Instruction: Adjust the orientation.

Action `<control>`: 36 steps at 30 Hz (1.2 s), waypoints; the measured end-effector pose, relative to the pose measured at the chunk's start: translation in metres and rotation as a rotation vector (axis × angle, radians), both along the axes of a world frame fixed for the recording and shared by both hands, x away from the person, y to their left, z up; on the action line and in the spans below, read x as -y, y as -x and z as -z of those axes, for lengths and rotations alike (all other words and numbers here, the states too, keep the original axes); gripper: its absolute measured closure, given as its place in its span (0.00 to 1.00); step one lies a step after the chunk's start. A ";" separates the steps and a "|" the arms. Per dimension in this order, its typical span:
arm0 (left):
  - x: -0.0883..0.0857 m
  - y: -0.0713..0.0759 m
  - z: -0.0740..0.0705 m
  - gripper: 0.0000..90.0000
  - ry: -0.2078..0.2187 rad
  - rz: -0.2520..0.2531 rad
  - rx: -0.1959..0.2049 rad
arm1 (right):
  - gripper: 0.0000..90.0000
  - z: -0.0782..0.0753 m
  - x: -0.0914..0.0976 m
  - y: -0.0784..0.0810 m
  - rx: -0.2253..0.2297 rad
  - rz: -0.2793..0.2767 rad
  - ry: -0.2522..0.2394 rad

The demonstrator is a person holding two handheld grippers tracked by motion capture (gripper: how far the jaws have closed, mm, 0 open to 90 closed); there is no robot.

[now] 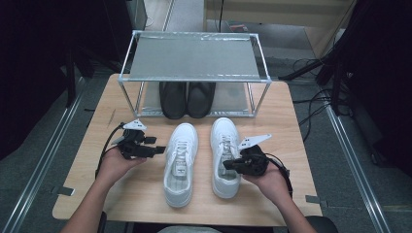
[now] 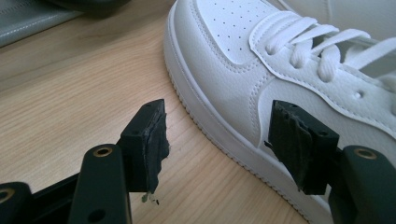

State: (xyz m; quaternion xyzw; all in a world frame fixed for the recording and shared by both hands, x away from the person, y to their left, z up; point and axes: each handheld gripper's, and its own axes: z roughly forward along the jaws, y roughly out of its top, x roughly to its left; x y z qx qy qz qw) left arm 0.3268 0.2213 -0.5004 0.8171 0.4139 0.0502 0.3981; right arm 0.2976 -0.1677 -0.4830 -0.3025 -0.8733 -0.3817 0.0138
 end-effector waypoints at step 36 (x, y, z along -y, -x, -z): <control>0.012 0.009 -0.004 0.88 0.000 0.040 -0.031 | 0.99 0.002 0.044 -0.045 0.033 0.238 0.005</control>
